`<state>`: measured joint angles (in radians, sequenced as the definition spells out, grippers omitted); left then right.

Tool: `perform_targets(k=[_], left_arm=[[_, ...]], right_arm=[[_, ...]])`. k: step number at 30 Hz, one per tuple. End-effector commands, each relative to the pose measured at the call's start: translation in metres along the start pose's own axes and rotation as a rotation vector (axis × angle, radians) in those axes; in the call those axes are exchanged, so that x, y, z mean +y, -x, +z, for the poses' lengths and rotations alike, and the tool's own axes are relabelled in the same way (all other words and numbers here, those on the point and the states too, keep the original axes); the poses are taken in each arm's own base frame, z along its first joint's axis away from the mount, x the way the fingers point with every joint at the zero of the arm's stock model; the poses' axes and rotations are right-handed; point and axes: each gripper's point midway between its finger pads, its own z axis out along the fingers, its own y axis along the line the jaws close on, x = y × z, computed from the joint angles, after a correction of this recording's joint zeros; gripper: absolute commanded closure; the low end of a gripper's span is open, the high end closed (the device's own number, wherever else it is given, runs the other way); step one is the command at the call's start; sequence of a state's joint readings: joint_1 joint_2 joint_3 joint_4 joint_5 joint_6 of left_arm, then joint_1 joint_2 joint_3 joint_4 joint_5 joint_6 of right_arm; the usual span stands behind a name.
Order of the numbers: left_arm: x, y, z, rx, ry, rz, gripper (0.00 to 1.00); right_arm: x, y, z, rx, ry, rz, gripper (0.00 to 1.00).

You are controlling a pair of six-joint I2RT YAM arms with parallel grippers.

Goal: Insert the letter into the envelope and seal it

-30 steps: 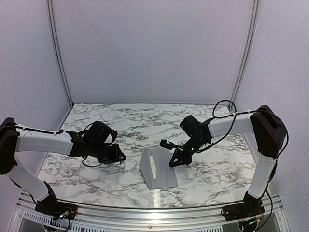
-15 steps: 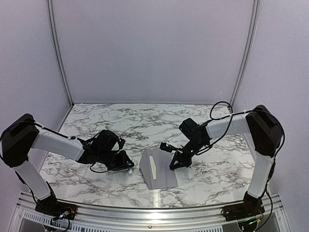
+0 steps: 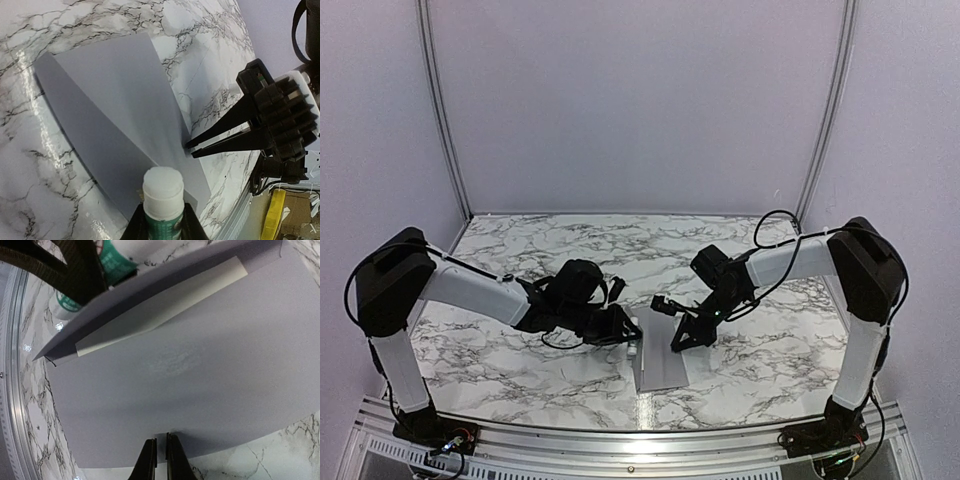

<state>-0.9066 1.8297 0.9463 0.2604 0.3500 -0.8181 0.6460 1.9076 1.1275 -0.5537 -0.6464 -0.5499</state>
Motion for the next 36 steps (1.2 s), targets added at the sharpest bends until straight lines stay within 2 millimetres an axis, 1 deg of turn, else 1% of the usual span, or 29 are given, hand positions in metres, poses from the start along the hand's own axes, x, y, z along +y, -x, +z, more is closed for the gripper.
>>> perform_targets(k=[1, 3, 7, 13, 17, 20, 22, 25, 29, 36], left_arm=[[-0.009, 0.002, 0.018, 0.030, -0.041, 0.034, 1.00], [-0.005, -0.003, 0.027, 0.053, -0.037, 0.029, 1.00], [0.003, -0.010, 0.037, 0.083, -0.028, 0.019, 1.00], [0.015, -0.020, 0.041, 0.109, -0.006, -0.002, 1.00], [0.021, -0.023, 0.040, 0.112, 0.008, -0.007, 1.00], [0.020, -0.024, 0.040, 0.112, 0.006, -0.005, 1.00], [0.018, -0.023, 0.039, 0.110, 0.003, -0.001, 1.00], [0.017, -0.023, 0.038, 0.109, 0.001, 0.000, 1.00], [0.018, -0.023, 0.038, 0.107, 0.003, 0.002, 1.00], [0.016, -0.021, 0.037, 0.105, -0.003, 0.007, 1.00]], right_arm=[[0.002, -0.005, 0.006, 0.015, 0.015, 0.006, 0.94], [0.002, -0.006, 0.006, 0.016, 0.016, 0.008, 0.93], [0.003, -0.005, 0.005, 0.013, 0.019, 0.008, 0.93], [0.003, 0.000, 0.001, -0.001, 0.014, 0.004, 0.93], [0.008, 0.017, -0.009, -0.047, 0.033, -0.003, 0.93], [0.013, 0.035, -0.018, -0.100, 0.059, -0.011, 0.94], [0.016, 0.044, -0.020, -0.124, 0.087, -0.011, 0.94], [0.016, 0.050, -0.014, -0.133, 0.127, 0.008, 0.94], [0.016, 0.050, -0.003, -0.126, 0.180, 0.041, 0.95], [0.013, 0.053, 0.005, -0.136, 0.213, 0.070, 0.96]])
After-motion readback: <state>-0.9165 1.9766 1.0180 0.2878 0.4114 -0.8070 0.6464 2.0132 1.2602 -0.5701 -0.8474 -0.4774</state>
